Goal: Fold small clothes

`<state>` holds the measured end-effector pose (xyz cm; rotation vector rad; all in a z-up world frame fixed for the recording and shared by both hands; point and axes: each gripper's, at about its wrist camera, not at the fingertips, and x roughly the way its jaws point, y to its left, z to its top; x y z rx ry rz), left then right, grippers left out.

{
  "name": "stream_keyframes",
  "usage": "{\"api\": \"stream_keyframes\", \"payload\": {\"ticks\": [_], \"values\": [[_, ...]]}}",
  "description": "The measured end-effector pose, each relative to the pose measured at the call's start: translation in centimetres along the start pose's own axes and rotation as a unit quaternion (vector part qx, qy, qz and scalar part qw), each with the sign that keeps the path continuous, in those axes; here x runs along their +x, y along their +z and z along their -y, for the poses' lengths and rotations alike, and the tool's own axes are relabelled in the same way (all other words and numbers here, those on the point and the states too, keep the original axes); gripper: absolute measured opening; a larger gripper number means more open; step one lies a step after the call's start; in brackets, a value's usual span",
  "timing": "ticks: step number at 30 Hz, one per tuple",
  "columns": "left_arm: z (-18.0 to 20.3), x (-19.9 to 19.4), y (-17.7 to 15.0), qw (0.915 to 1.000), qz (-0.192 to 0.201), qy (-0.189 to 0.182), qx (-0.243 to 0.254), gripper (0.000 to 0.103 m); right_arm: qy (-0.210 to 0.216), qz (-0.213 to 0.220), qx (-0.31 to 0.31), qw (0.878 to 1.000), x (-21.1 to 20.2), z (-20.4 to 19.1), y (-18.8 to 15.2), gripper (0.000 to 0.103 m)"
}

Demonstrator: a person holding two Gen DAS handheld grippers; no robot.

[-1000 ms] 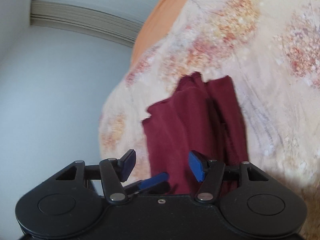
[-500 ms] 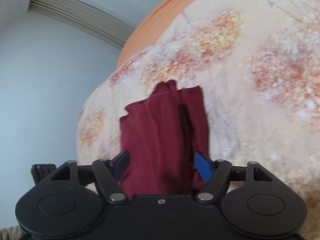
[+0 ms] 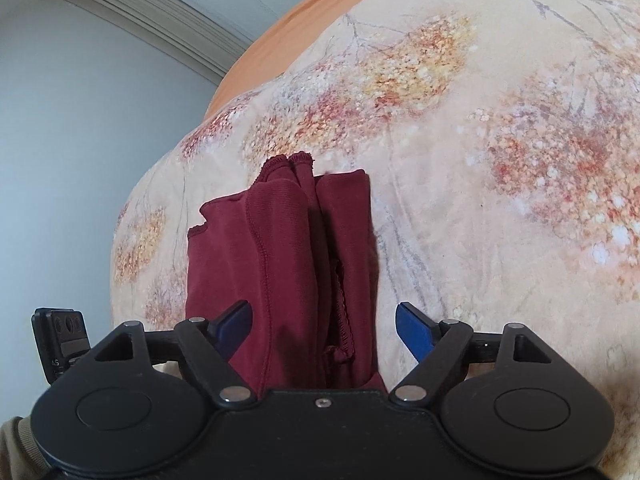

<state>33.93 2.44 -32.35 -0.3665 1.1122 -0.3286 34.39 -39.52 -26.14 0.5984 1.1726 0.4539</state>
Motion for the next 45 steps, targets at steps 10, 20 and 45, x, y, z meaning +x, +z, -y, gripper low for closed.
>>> {"api": "stream_keyframes", "payload": {"ticks": [10,20,45], "values": [[-0.2,1.0,0.2,0.9997,-0.002,-0.023,-0.011,0.078,0.015,-0.009,0.006,1.000,1.7,0.5,0.1,0.084],[-1.2,2.2,-0.5,0.9951,-0.026,-0.088,-0.037,0.078,0.083,-0.039,0.039,0.995,3.5,1.3,-0.1,0.082],[2.2,-0.3,0.4,0.9992,-0.007,-0.039,-0.005,0.036,0.001,-0.029,-0.046,0.999,2.9,-3.4,-0.3,0.031]]}}
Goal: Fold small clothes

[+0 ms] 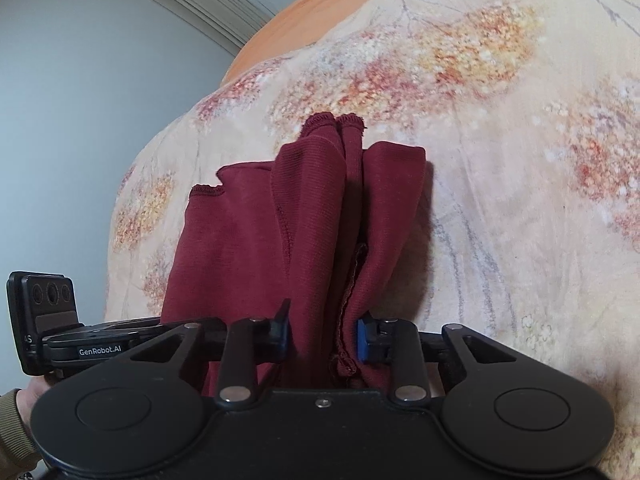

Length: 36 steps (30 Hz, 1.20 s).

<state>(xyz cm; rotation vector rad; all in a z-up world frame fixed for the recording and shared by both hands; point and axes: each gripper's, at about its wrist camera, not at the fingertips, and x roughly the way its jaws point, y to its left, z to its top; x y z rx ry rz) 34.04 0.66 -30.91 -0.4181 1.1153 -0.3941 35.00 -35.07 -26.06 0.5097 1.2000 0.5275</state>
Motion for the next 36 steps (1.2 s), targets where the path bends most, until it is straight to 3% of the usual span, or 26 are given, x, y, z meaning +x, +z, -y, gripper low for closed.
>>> {"api": "stream_keyframes", "payload": {"ticks": [8,15,28,36], "values": [[0.5,-4.9,-0.6,0.9996,0.027,0.002,-0.004,0.036,0.014,-0.001,-0.026,1.000,-1.5,-3.9,-0.2,0.031],[-2.5,-11.4,-1.9,0.9973,0.065,0.021,-0.026,0.035,0.048,-0.009,-0.054,0.997,0.9,-9.8,-0.9,0.031],[-13.1,-23.7,-5.5,0.9817,0.128,0.102,-0.098,0.036,0.120,-0.069,-0.120,0.983,11.9,-24.8,-2.6,0.031],[-20.4,-24.8,-8.2,0.9727,0.139,0.116,-0.145,0.036,0.114,-0.117,-0.150,0.975,20.0,-29.7,-4.4,0.031]]}}
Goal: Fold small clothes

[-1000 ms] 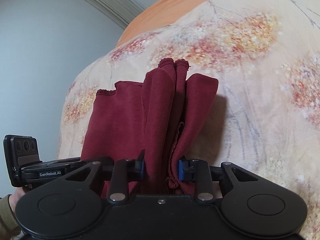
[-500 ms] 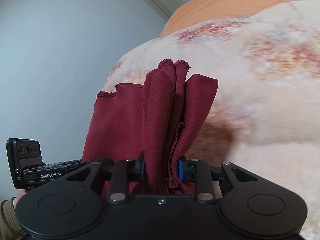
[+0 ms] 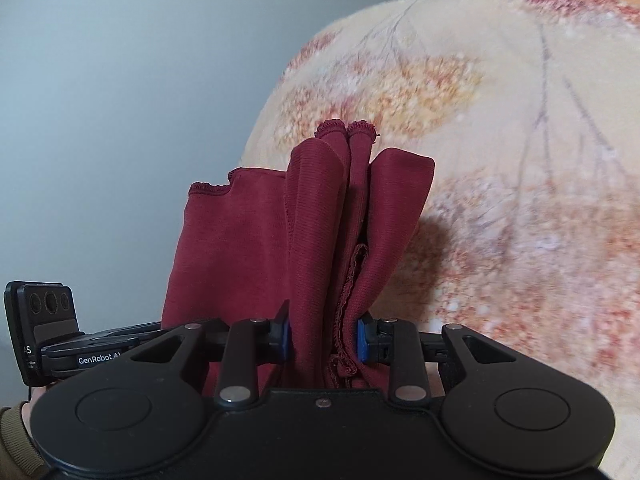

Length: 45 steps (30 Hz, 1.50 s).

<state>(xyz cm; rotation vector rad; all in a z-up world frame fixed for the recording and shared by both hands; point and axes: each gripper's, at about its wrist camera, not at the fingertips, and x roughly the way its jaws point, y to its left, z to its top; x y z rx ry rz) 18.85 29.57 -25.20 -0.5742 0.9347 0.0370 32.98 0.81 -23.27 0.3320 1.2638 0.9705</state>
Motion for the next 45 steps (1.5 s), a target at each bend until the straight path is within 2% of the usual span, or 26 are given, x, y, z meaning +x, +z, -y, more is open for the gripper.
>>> {"api": "stream_keyframes", "payload": {"ticks": [5,8,10,18,19,24,26,28,32,38,45], "values": [[-4.5,2.9,-1.5,0.9997,-0.018,0.003,-0.017,0.039,-0.037,-0.032,0.003,0.999,4.3,1.5,-0.9,0.032],[-5.6,3.7,-2.1,0.9996,-0.017,-0.002,-0.022,0.050,-0.045,-0.034,0.025,0.998,5.4,3.0,-1.5,0.037],[-6.0,3.8,-2.2,0.9996,-0.016,0.001,-0.021,0.059,-0.050,-0.035,0.030,0.998,5.5,3.3,-1.8,0.045],[-6.2,1.3,-2.8,0.9994,-0.010,0.016,-0.028,0.064,-0.082,-0.035,0.007,0.996,3.0,2.0,-2.2,0.052],[-6.1,1.1,-2.6,0.9992,-0.011,0.023,-0.032,0.065,-0.093,-0.034,0.002,0.995,2.9,1.8,-2.1,0.057],[-4.2,-1.0,-2.1,0.9987,-0.003,0.044,-0.024,0.067,-0.122,-0.016,-0.019,0.992,-0.4,-0.2,-2.1,0.057],[-3.2,-2.3,-1.7,0.9985,0.006,0.049,-0.024,0.069,-0.119,-0.003,-0.022,0.993,-2.1,-1.5,-2.1,0.061],[-2.1,-3.7,-1.3,0.9980,0.018,0.054,-0.028,0.073,-0.117,0.014,-0.028,0.993,-3.9,-2.9,-2.3,0.073],[0.8,-6.9,-1.0,0.9971,0.038,0.058,-0.032,0.078,-0.124,0.042,-0.043,0.990,-7.0,-5.6,-2.9,0.078],[4.7,-12.2,-1.9,0.9953,0.069,0.063,-0.025,0.086,-0.106,0.076,-0.051,0.990,-11.8,-8.9,-4.0,0.084],[7.7,-17.6,-4.0,0.9919,0.103,0.067,-0.032,0.101,-0.082,0.101,-0.084,0.988,-16.5,-13.3,-5.9,0.092]]}}
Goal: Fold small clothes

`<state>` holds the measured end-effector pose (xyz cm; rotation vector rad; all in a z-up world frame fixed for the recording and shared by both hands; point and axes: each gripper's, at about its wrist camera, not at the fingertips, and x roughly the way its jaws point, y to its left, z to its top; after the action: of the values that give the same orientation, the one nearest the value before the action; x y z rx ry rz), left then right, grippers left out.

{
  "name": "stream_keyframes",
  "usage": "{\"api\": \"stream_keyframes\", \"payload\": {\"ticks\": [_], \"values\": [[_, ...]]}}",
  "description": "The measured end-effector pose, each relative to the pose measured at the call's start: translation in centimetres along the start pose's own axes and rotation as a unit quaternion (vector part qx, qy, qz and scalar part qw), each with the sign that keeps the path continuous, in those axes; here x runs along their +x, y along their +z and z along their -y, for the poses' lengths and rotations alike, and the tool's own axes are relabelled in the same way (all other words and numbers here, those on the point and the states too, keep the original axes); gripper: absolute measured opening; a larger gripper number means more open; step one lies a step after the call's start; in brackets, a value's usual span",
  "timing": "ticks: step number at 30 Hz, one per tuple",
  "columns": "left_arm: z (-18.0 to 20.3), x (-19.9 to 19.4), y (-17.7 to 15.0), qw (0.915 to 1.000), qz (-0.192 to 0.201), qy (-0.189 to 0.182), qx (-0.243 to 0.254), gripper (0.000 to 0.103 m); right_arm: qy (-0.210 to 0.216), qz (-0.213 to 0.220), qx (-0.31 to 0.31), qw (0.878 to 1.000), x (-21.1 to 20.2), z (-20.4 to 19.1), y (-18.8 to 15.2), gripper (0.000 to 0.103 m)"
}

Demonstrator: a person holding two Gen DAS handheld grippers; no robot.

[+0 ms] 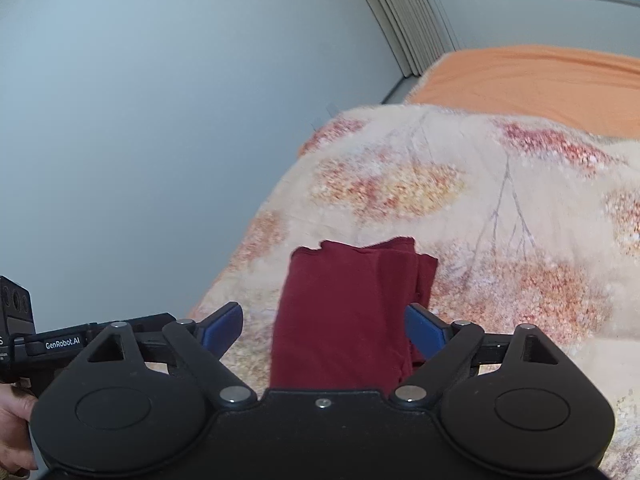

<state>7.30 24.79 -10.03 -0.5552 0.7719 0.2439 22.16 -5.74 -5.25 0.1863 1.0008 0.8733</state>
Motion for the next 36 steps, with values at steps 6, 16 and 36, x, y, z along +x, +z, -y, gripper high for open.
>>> {"api": "stream_keyframes", "payload": {"ticks": [6,16,36], "values": [[0.7,-4.2,-1.7,0.9994,-0.003,0.000,-0.033,0.103,0.020,0.023,-0.018,0.999,-4.8,-3.0,-0.6,0.099],[1.9,-9.4,-5.4,0.9994,-0.002,0.027,-0.023,0.103,0.029,0.013,-0.049,0.998,-9.2,-5.9,-3.5,0.102],[3.7,-13.8,-7.6,0.9925,0.057,0.108,-0.003,0.103,0.039,0.002,-0.071,0.997,-10.8,-7.8,-5.1,0.102]]}}
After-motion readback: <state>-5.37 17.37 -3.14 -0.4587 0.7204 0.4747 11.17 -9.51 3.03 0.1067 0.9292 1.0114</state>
